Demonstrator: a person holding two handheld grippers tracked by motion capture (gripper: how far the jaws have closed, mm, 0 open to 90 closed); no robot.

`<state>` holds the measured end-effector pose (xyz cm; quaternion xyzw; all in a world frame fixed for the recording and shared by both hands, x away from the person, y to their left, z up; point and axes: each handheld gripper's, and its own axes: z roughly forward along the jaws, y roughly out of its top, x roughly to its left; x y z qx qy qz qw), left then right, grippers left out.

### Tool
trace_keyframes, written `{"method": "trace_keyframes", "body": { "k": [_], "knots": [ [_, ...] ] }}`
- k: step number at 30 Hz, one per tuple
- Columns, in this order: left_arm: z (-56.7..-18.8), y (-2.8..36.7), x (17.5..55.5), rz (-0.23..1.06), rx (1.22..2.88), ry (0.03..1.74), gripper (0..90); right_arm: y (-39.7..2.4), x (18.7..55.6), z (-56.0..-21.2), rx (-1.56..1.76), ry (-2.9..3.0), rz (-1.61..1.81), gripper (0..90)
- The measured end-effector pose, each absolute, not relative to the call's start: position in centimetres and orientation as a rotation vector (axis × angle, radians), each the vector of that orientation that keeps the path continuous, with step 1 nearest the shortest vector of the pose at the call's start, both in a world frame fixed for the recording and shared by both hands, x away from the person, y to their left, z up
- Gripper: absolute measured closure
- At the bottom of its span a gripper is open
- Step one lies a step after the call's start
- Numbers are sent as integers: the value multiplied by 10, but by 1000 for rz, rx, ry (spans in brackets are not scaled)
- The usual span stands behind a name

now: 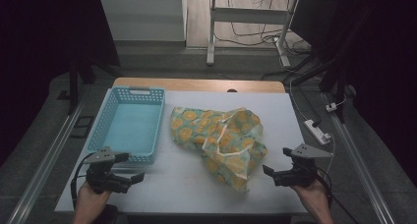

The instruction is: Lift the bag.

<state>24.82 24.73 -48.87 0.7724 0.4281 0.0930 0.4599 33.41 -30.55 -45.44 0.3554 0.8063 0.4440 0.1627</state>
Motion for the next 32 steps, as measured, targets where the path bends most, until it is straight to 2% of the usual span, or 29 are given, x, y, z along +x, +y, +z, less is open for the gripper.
{"method": "trace_keyframes", "body": {
  "k": [24, 32],
  "knots": [
    [-521, 256, 234, 232, 2026, 1227, 0, -334, 296, -502, 1147, 2358, 1056, 0],
    [-522, 258, 237, 203, 2013, 1253, 0, -335, 297, -503, 1168, 2360, 1034, 0]
  ]
}}
